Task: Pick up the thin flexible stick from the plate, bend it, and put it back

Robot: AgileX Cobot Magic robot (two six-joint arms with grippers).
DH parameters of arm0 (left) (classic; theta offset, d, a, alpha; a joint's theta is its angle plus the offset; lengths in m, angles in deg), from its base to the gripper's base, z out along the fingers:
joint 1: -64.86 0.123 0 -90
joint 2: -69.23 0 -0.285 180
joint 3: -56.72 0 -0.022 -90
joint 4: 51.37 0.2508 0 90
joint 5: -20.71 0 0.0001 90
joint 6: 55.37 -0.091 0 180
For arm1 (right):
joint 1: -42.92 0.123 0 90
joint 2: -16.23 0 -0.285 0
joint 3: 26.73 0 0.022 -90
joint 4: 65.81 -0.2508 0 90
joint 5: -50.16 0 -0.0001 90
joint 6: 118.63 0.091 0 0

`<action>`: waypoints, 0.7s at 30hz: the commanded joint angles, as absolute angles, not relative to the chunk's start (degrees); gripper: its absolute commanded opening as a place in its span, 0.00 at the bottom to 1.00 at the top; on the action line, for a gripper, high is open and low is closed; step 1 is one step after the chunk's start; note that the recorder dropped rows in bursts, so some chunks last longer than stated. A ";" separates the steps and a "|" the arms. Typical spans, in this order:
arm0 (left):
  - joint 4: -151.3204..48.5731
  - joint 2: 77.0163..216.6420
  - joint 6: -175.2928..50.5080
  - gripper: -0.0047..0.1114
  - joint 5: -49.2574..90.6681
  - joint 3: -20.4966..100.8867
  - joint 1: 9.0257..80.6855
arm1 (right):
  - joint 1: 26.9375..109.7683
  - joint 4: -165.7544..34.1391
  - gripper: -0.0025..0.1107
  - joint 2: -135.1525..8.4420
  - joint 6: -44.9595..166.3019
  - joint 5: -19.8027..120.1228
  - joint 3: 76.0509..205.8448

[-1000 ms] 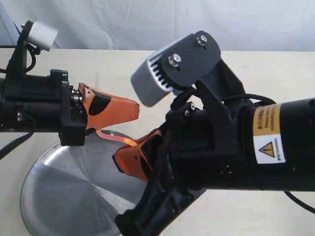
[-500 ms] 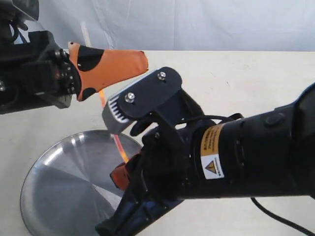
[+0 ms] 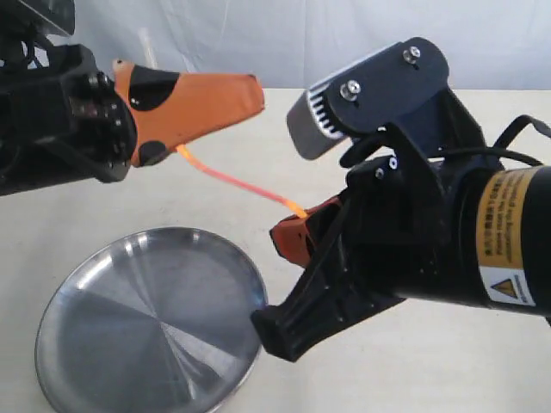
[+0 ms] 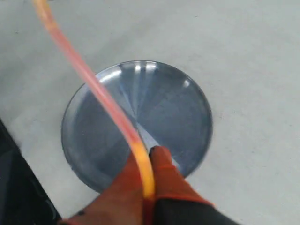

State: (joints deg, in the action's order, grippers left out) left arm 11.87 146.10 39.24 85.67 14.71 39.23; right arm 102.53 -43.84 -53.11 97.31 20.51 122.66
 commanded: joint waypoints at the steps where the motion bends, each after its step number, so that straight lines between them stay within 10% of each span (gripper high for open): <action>1: 3.95 145.90 31.59 0.04 81.61 14.48 36.21 | 102.31 -52.59 0.01 -56.31 91.69 29.87 123.21; 21: 16.00 146.01 31.10 0.04 68.90 14.48 23.58 | 102.19 -51.82 0.01 -52.34 89.32 32.49 123.21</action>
State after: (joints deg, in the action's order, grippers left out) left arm 13.78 146.43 30.25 61.53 14.72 26.36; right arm 103.04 -56.81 -52.10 87.80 31.55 122.85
